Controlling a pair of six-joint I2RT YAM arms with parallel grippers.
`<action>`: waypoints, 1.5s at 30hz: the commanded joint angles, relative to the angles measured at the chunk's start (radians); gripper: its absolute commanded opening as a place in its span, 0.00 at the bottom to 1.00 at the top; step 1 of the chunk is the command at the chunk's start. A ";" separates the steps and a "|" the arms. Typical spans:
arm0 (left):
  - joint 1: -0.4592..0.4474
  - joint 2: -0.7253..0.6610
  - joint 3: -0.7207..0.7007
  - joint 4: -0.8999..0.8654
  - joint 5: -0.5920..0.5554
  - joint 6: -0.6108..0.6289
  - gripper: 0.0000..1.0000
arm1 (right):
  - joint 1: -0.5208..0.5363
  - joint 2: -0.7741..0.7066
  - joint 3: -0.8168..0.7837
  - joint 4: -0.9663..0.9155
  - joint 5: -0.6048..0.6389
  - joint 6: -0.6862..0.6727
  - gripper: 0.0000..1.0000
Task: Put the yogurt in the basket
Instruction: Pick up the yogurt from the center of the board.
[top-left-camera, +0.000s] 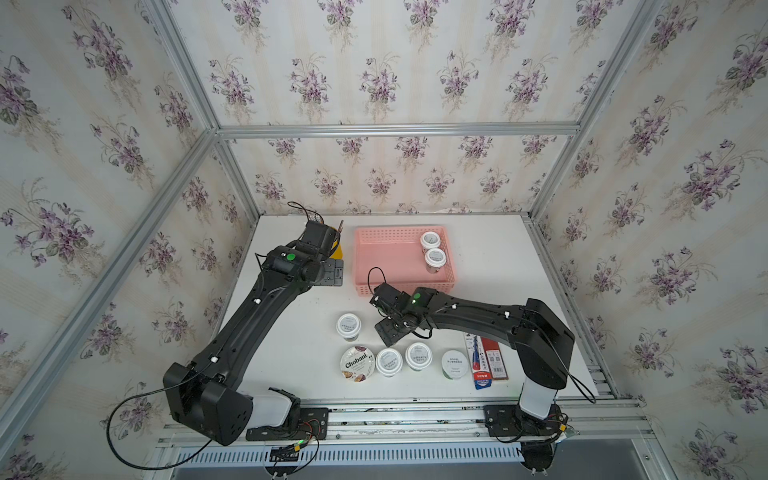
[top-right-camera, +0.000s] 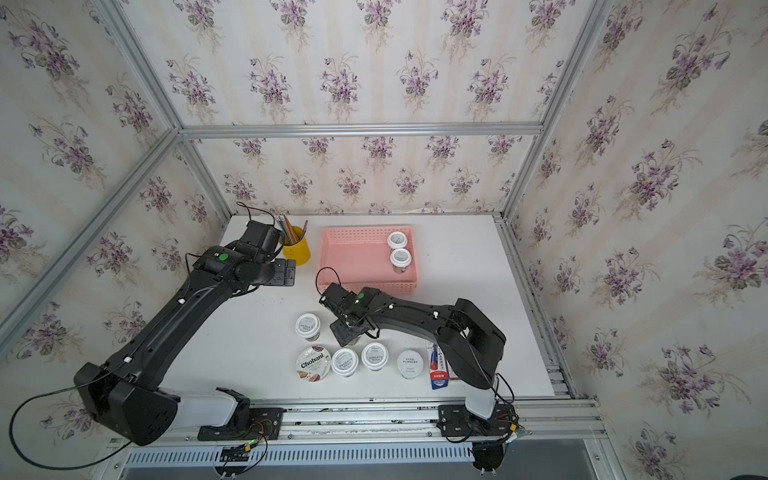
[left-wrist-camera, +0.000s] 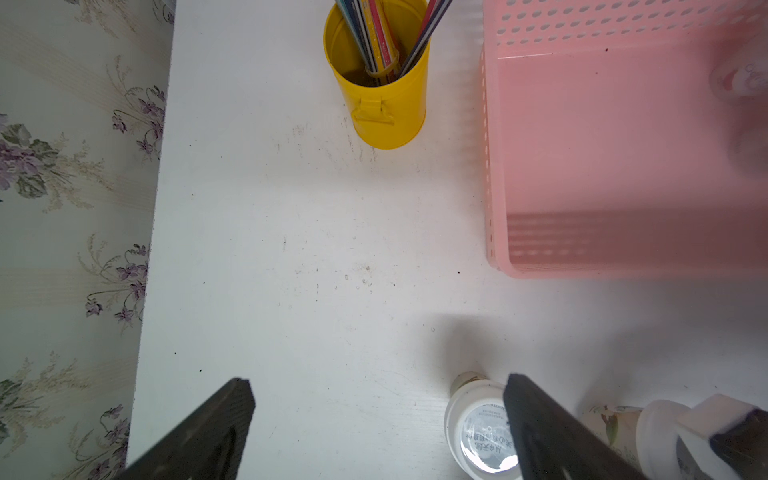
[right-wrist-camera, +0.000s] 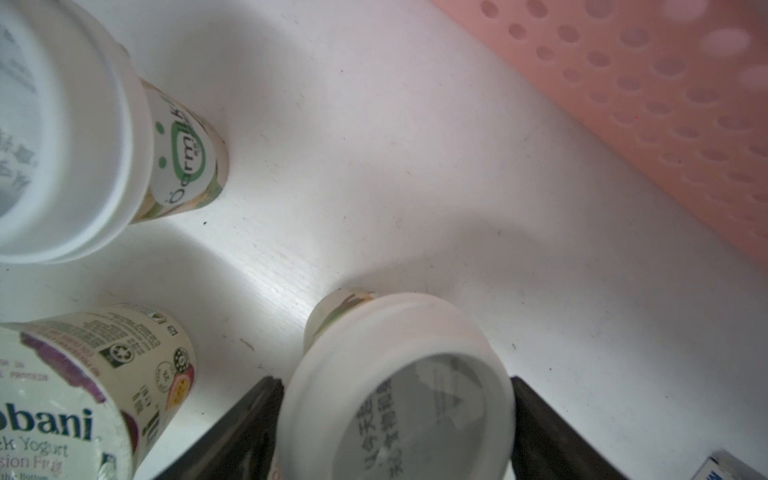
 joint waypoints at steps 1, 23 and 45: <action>0.001 -0.002 -0.001 0.013 0.003 -0.003 0.99 | -0.001 -0.010 0.006 -0.001 0.002 0.005 0.86; 0.005 -0.022 -0.001 0.013 0.001 -0.001 0.99 | -0.001 0.001 0.031 0.021 -0.028 0.009 0.88; 0.005 -0.024 -0.002 0.016 0.012 -0.002 0.99 | -0.001 0.027 0.018 0.010 0.018 0.011 0.87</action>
